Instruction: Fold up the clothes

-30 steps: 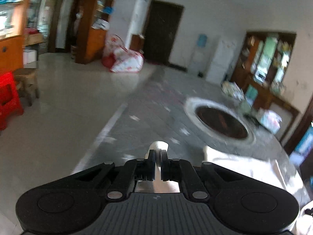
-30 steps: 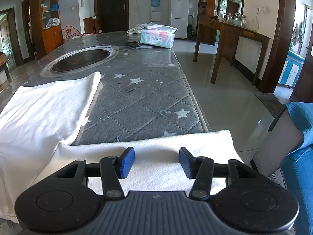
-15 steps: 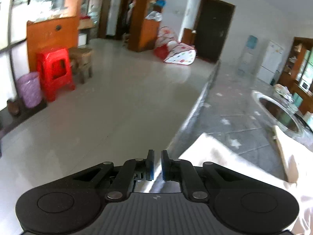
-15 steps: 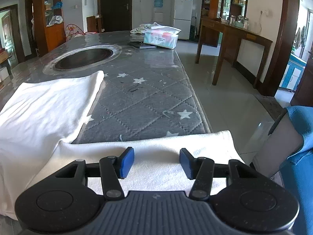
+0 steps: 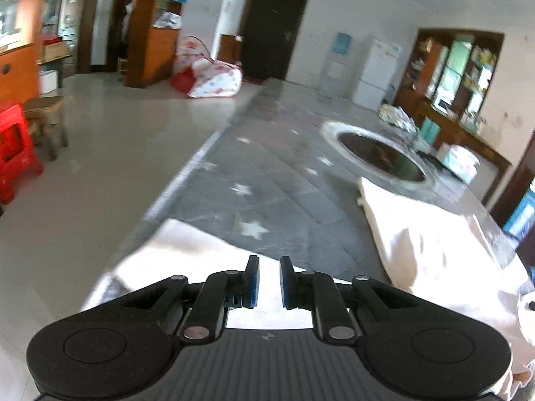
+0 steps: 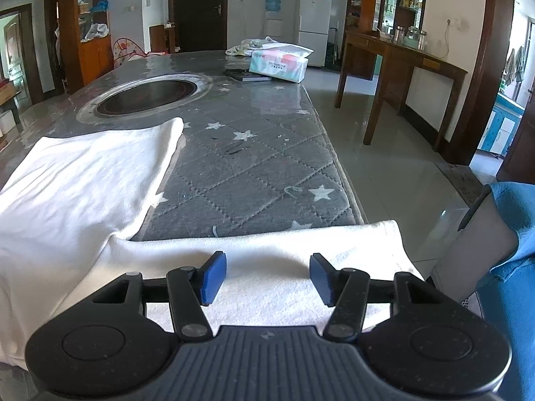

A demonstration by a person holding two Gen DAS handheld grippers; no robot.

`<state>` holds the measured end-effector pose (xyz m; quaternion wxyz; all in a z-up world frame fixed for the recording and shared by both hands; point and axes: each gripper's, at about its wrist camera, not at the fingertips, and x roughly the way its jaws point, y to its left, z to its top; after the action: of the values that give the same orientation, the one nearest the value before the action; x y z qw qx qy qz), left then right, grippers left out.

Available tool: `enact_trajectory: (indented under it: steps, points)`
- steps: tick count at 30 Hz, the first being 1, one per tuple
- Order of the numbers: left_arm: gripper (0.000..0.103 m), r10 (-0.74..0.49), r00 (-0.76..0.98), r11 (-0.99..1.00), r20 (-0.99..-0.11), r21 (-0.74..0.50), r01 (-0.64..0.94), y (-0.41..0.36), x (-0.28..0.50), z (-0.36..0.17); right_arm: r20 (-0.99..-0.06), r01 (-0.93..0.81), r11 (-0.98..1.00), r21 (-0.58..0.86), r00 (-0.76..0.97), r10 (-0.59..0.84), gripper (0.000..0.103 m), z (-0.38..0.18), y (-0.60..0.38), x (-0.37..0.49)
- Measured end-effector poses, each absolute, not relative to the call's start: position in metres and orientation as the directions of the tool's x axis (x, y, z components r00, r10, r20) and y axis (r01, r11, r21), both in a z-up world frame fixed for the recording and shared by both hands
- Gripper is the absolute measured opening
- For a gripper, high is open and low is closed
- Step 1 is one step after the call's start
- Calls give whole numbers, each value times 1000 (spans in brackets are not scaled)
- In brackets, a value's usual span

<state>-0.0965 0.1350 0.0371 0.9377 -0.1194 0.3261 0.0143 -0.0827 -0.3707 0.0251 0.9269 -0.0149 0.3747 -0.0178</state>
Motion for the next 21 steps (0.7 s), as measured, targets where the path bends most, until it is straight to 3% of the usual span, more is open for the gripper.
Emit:
enact_trajectory:
  steps: [12, 21]
  points:
    - [15, 173, 747, 973, -642, -5, -230, 143, -98, 18, -693, 25, 999, -37, 720, -44, 61, 25, -375, -87]
    - [14, 187, 720, 970, -668, 10, -242, 145, -91, 31, -684, -19, 1000, -23, 730, -2, 61, 26, -365, -94]
